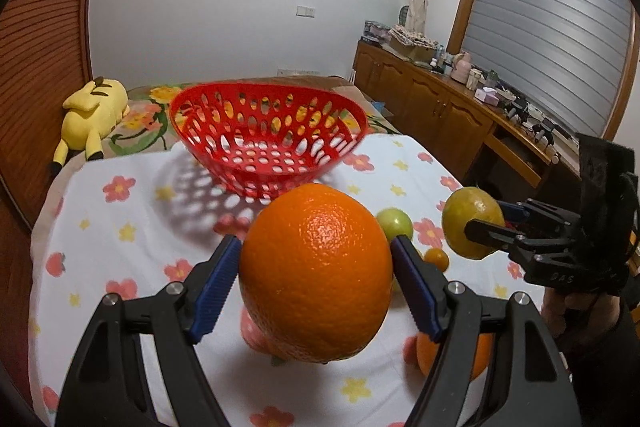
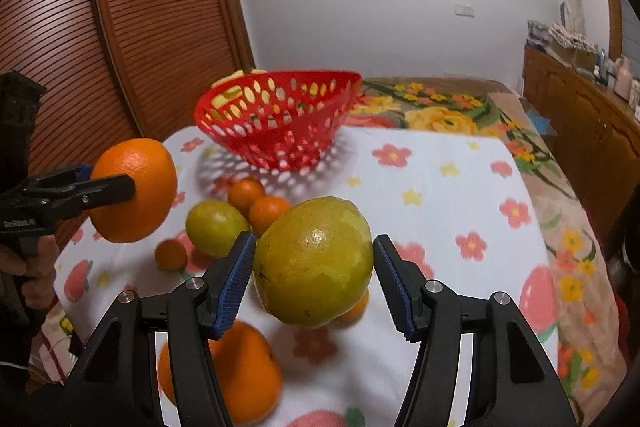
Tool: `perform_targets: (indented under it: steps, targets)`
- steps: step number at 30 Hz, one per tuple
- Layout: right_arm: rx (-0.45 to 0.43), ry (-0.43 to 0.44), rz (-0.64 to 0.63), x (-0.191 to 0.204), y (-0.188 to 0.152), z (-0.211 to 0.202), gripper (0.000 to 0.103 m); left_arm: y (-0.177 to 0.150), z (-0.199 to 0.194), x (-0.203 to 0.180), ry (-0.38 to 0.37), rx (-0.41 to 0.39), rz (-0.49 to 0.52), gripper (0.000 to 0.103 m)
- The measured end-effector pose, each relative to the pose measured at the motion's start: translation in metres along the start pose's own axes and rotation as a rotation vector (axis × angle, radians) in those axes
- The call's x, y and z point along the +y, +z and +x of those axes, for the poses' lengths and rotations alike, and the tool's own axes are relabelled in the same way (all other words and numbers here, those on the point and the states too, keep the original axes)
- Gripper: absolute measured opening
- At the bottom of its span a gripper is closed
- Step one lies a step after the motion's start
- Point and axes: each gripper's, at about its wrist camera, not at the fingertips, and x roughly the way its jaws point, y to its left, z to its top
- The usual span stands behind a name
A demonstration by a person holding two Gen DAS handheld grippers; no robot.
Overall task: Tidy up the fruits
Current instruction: 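Grasp the yellow fruit with right tool while left tool grasps the large orange, then carry both fruits over the red basket and lower them inside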
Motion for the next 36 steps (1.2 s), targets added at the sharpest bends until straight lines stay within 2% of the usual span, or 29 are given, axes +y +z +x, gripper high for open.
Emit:
perform_targets:
  steps: [15,22,36]
  targets:
    - [-0.023,0.054,-0.086,0.004,0.071,0.010,0.062,0.059,0.018,0.018,0.055,-0.033,0.030,0.075]
    - [-0.019,0.073,-0.111,-0.001,0.094,0.026,0.062,0.077,0.047,0.023,0.065,-0.006,0.040,0.075]
    - [0.036,0.136,-0.174,-0.001,0.137,0.087,0.062,0.099,0.097,0.039,0.089,0.061,0.033,0.075]
